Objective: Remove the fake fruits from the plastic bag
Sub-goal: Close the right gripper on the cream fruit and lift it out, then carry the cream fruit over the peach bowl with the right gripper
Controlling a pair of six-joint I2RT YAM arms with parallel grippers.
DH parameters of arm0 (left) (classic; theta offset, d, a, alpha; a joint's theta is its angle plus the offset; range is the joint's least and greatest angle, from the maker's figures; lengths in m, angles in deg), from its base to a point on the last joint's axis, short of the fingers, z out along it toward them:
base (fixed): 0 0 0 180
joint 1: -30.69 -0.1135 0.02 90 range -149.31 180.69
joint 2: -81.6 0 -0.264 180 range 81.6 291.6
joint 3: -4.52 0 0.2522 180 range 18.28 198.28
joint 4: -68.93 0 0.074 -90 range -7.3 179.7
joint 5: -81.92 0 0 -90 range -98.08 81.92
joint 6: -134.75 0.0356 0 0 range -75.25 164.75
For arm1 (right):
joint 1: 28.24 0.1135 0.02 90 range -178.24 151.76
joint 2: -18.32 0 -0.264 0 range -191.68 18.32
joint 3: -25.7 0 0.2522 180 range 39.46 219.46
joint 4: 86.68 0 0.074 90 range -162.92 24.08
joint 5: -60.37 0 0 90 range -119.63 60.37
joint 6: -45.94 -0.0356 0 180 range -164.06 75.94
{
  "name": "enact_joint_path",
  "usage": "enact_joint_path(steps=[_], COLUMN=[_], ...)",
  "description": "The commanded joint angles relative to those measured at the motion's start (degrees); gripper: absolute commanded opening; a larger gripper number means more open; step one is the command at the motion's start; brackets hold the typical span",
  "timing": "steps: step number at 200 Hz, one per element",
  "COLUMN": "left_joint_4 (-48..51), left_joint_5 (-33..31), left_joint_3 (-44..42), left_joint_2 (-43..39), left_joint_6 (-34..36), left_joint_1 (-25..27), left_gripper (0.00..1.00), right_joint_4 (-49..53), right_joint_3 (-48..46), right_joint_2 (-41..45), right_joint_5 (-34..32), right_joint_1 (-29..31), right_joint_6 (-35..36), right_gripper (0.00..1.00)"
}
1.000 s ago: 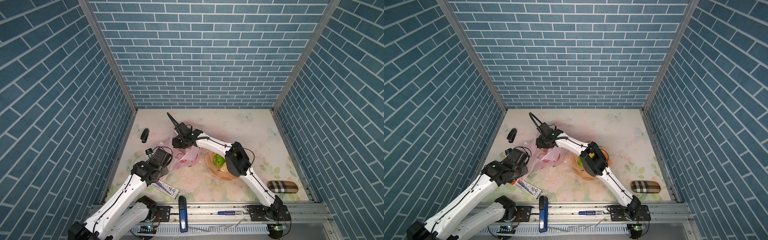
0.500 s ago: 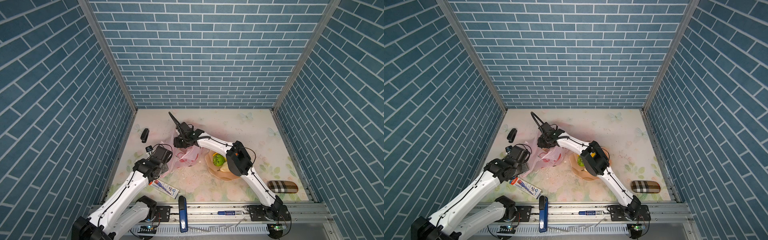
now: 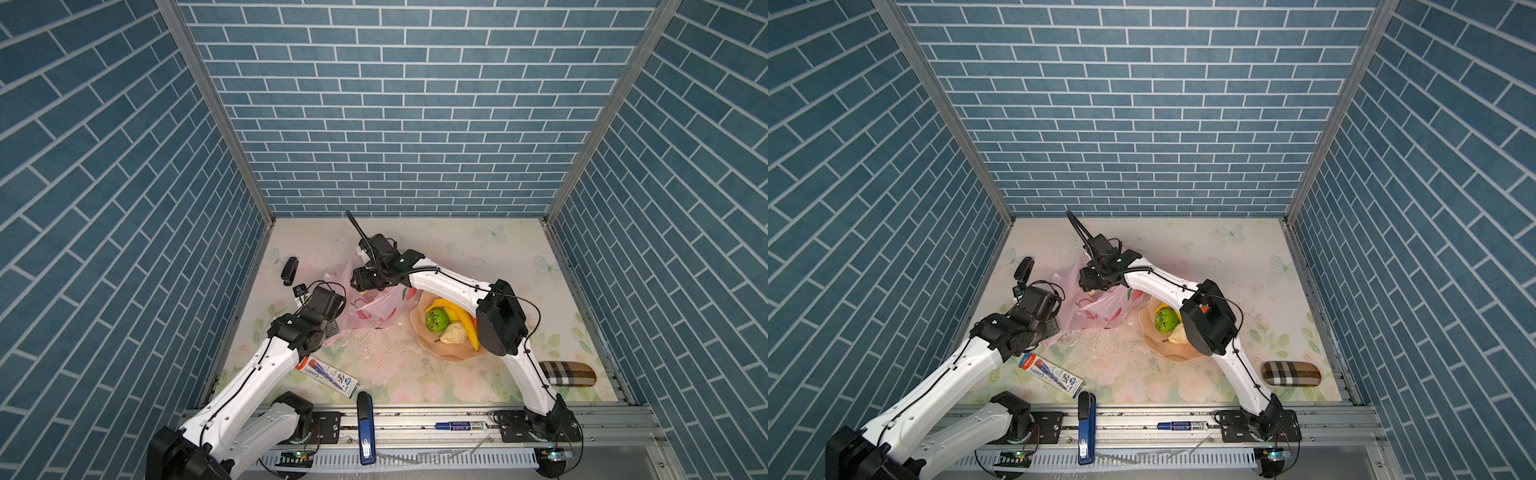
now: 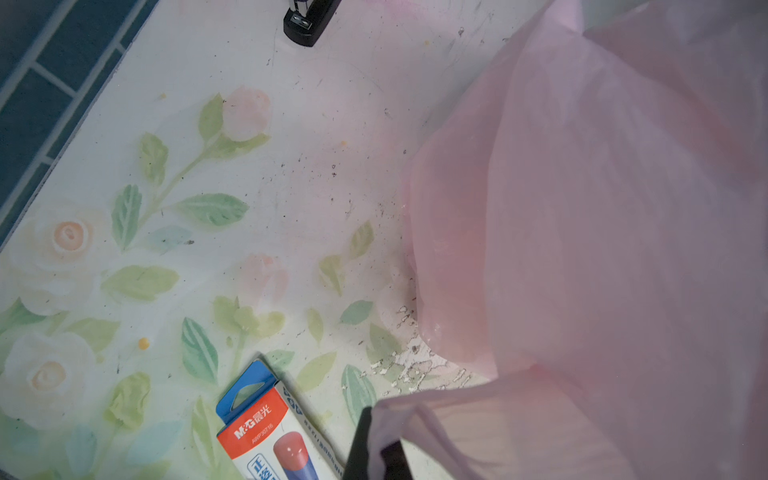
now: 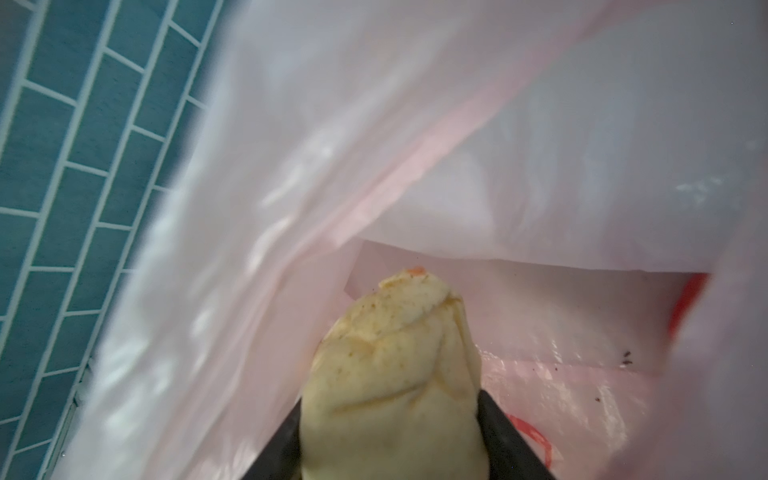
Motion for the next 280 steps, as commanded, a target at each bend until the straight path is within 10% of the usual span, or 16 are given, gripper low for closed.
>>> enact_joint_path(steps=[1, 199, 280], left_joint_4=[-0.7, -6.9, -8.5], left_joint_5=[-1.5, -3.1, -2.8], left_joint_3=[1.5, 5.9, 7.8], left_joint_2=[0.2, 5.1, 6.8], left_joint_6=[0.7, 4.3, 6.4], left_joint_1=[-0.5, -4.9, -7.4], left_gripper=[0.00, 0.00, 0.00], right_joint_4=[2.0, 14.2, 19.5], right_joint_3=[-2.1, -2.2, -10.6], right_joint_2=[3.5, 21.4, 34.7], right_joint_5=[0.4, 3.1, -7.5], right_joint_1=[0.0, -0.1, -0.7], right_joint_6=[2.9, 13.9, 15.4], right_gripper=[0.15, 0.13, 0.13])
